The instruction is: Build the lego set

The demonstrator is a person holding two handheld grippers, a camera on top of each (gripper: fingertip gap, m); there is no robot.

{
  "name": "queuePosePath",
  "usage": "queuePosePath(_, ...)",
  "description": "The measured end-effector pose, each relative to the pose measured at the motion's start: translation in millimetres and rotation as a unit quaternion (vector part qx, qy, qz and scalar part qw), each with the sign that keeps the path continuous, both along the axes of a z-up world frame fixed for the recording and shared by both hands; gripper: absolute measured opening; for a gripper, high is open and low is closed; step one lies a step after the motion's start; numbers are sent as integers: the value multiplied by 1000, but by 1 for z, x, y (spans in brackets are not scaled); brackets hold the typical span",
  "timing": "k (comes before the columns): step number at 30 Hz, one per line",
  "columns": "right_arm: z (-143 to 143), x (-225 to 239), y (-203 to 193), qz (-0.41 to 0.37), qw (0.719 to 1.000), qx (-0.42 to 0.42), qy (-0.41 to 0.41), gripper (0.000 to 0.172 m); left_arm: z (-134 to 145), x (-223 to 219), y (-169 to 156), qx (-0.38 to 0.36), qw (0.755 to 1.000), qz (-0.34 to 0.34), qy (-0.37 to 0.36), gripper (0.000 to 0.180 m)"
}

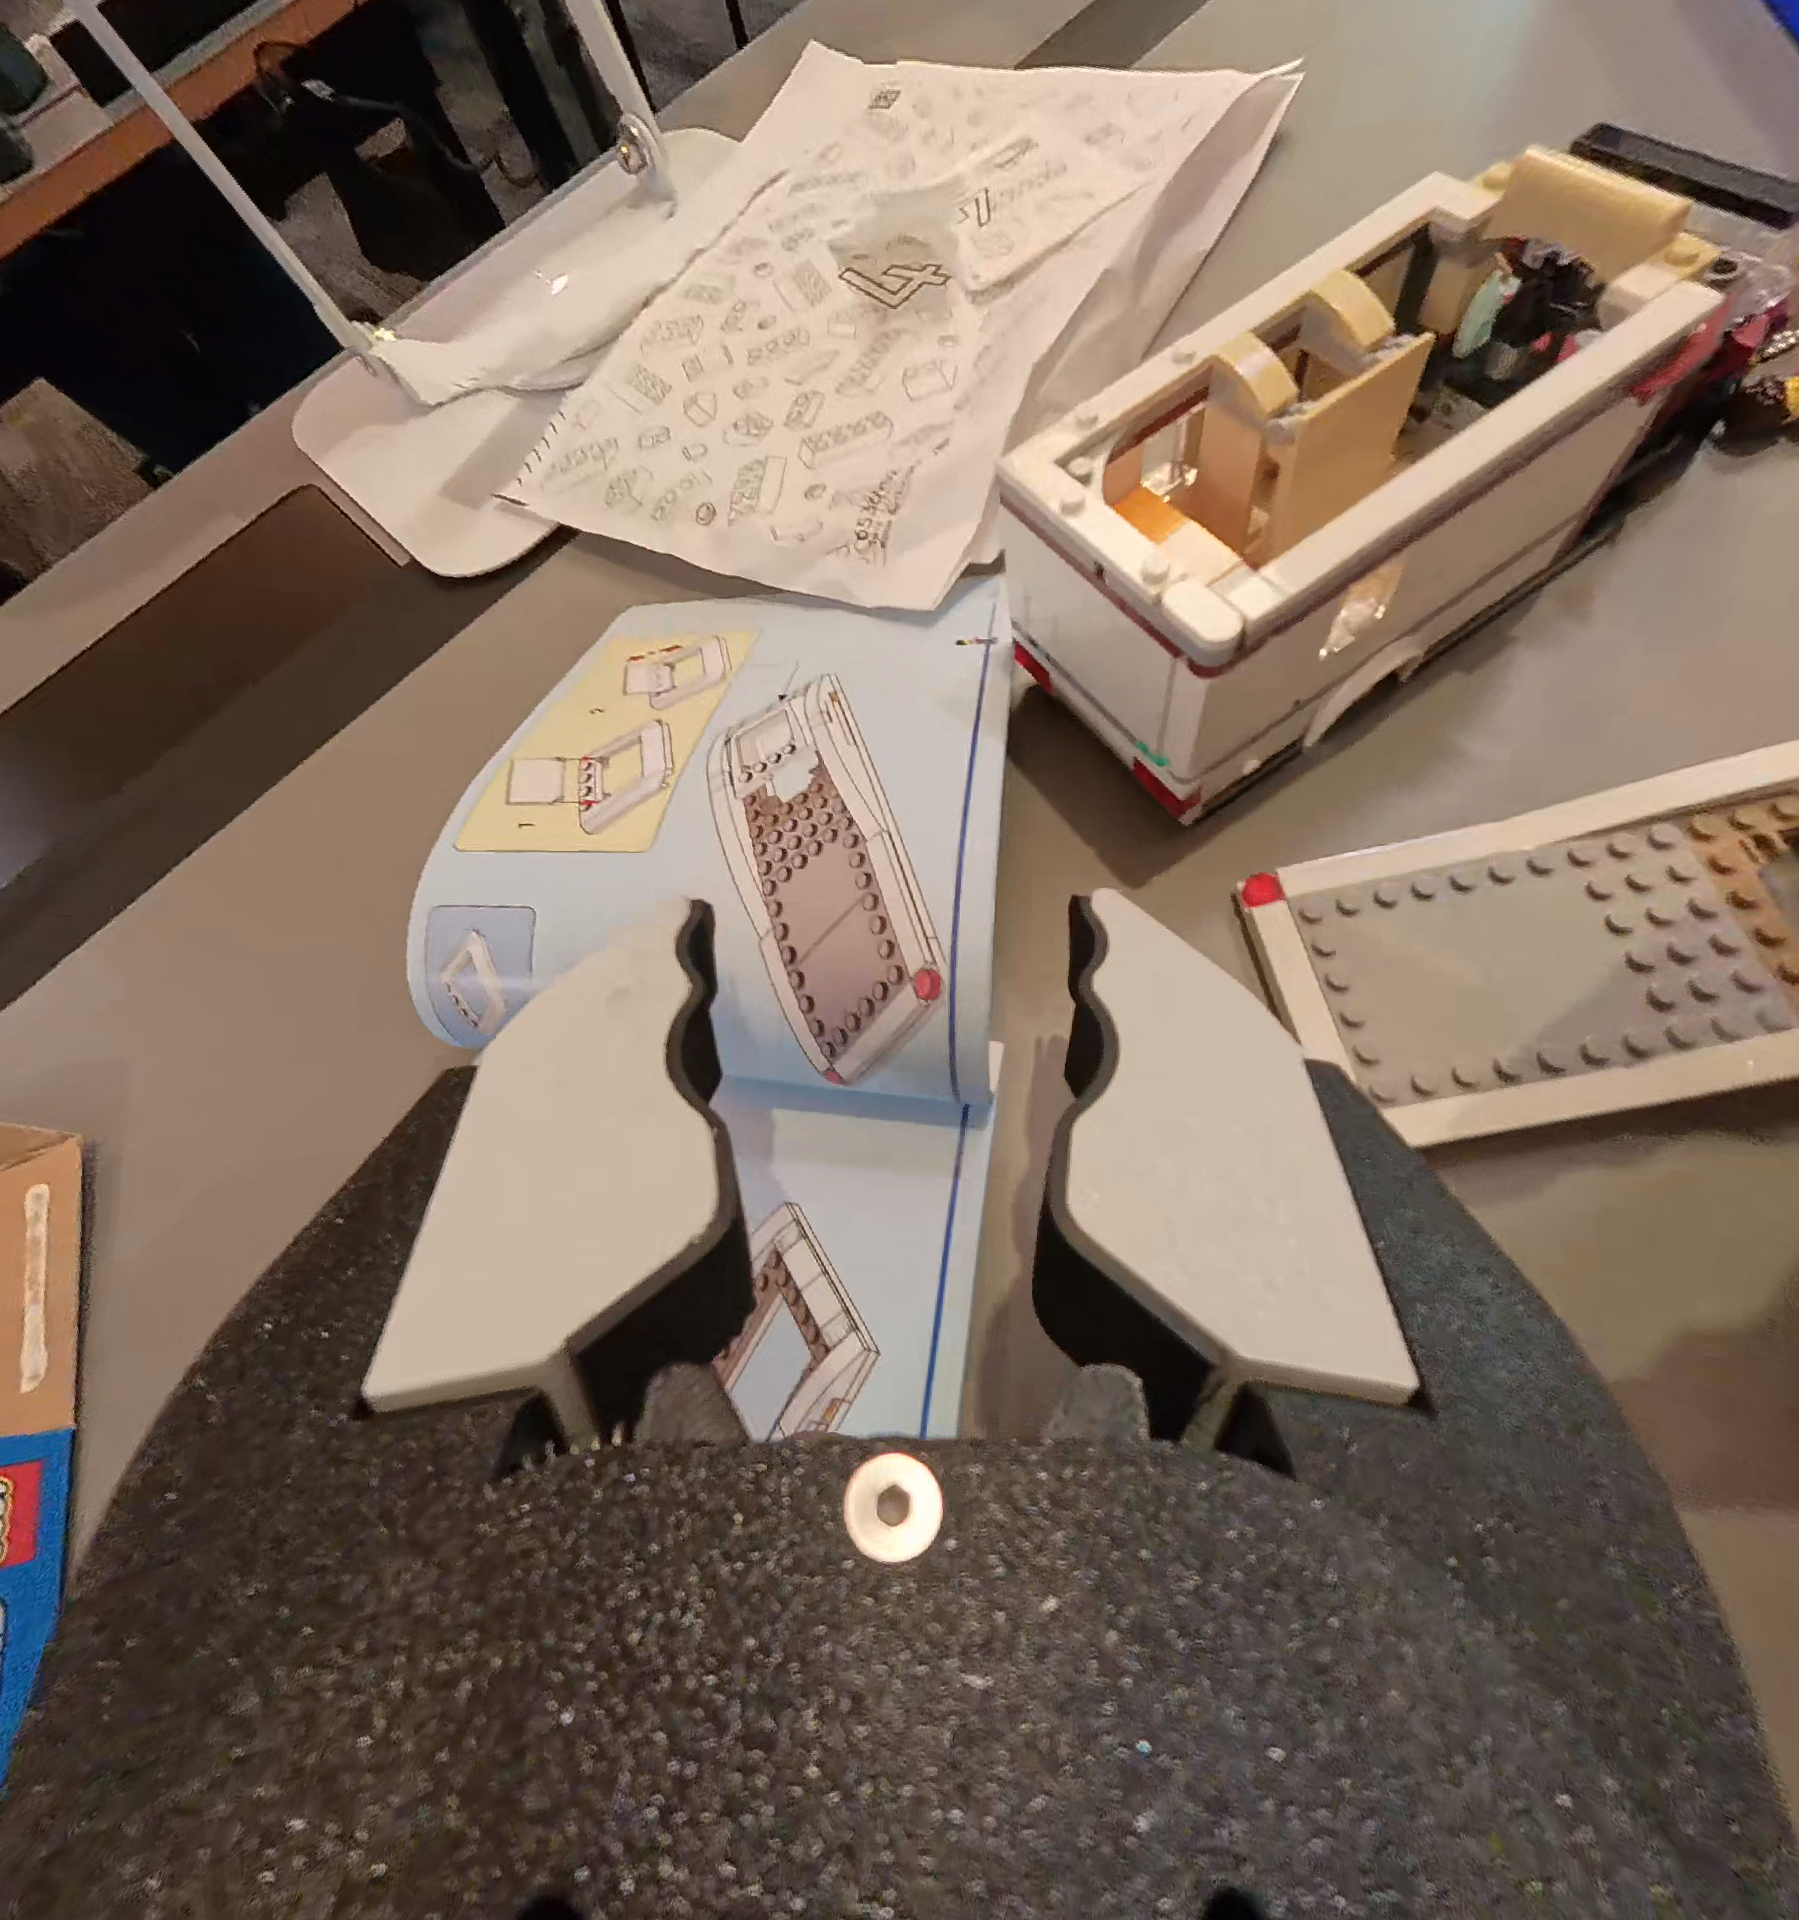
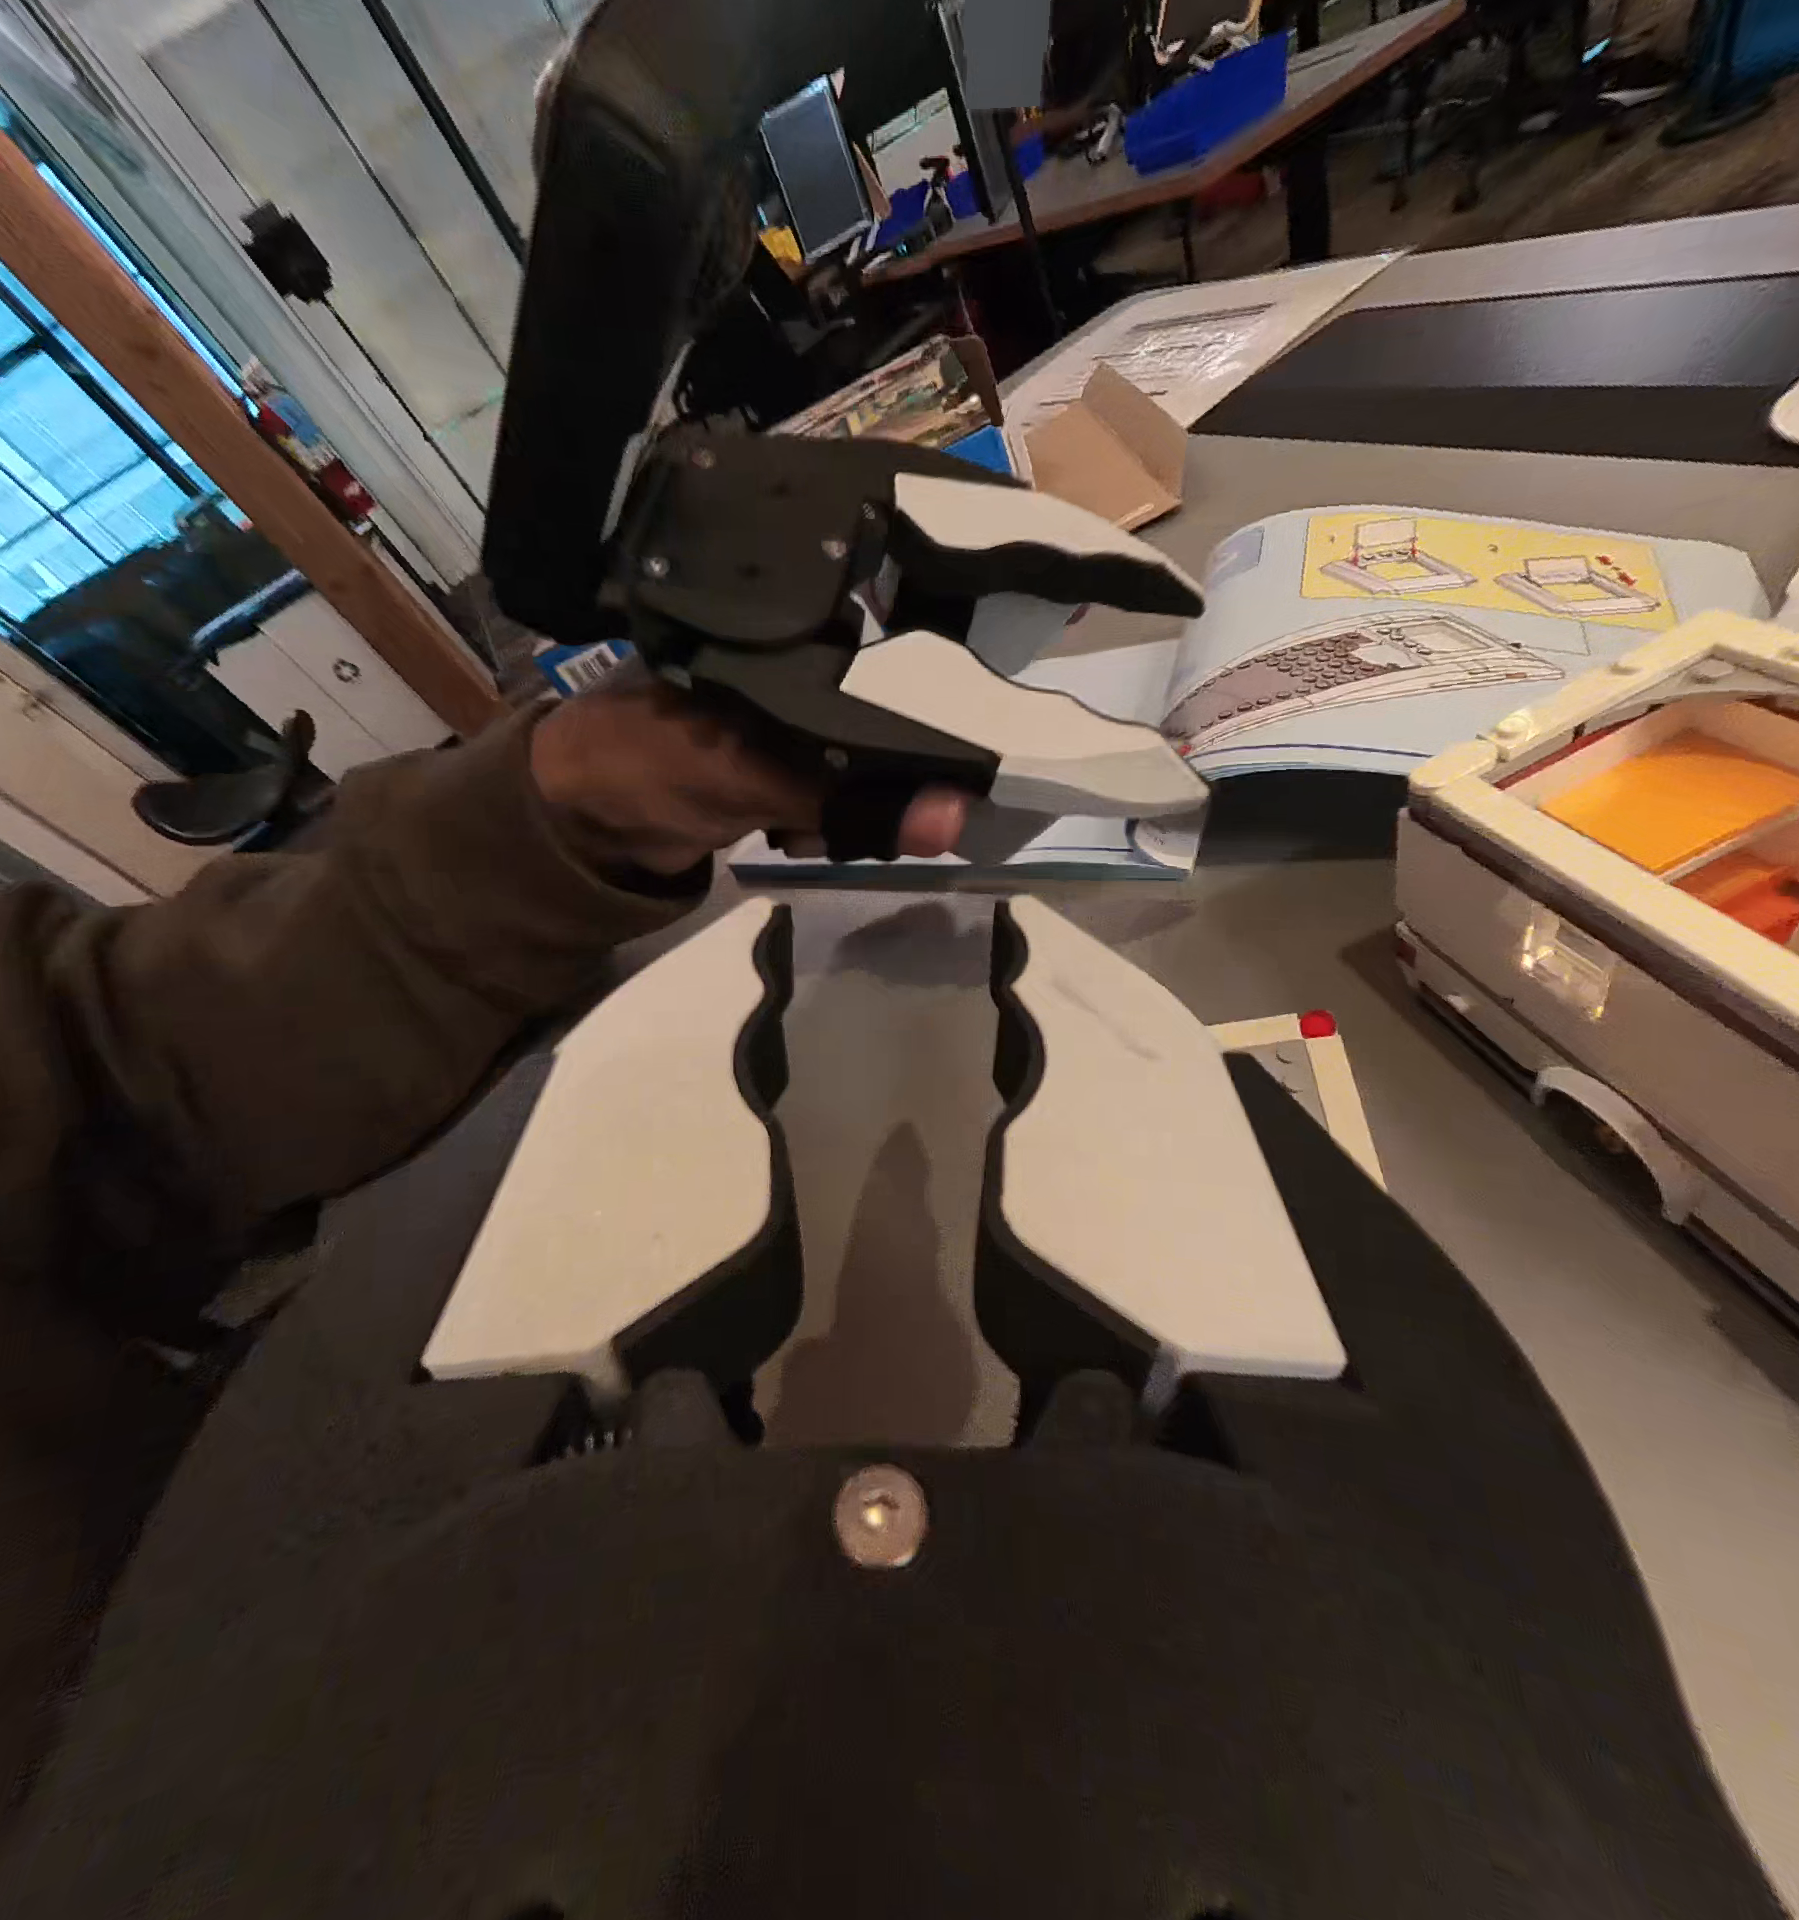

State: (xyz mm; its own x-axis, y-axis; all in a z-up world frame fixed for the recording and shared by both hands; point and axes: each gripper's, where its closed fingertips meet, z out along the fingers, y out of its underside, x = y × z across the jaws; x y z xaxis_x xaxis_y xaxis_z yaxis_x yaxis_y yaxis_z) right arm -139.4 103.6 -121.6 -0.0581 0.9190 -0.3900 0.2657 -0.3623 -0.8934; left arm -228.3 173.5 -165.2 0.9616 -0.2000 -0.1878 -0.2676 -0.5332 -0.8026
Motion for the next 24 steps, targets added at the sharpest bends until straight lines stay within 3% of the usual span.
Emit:
queuePosePath(7, -3, -3, 21, -42, 987, 146, -51, 41, -14, 8, -10, -13, 999, -16, -36, 66)
queuePosePath(11, -1, -20, 40, -59, 949, 297, -84, 57, -13, 14, -20, -9, 994, -24, -104, 66)
queuePosePath(13, -2, -28, 46, -63, 929, 351, -97, 63, -10, 8, -20, -2, 995, -15, -104, 66)
queuePosePath(16, -7, -30, 50, -63, 919, 375, -109, 66, -4, -4, -21, 7, 995, 10, -98, 66)
queuePosePath(24, -35, 1, 66, -61, 921, 358, -139, 61, 2, -35, -20, -6, 986, 63, -151, 76)
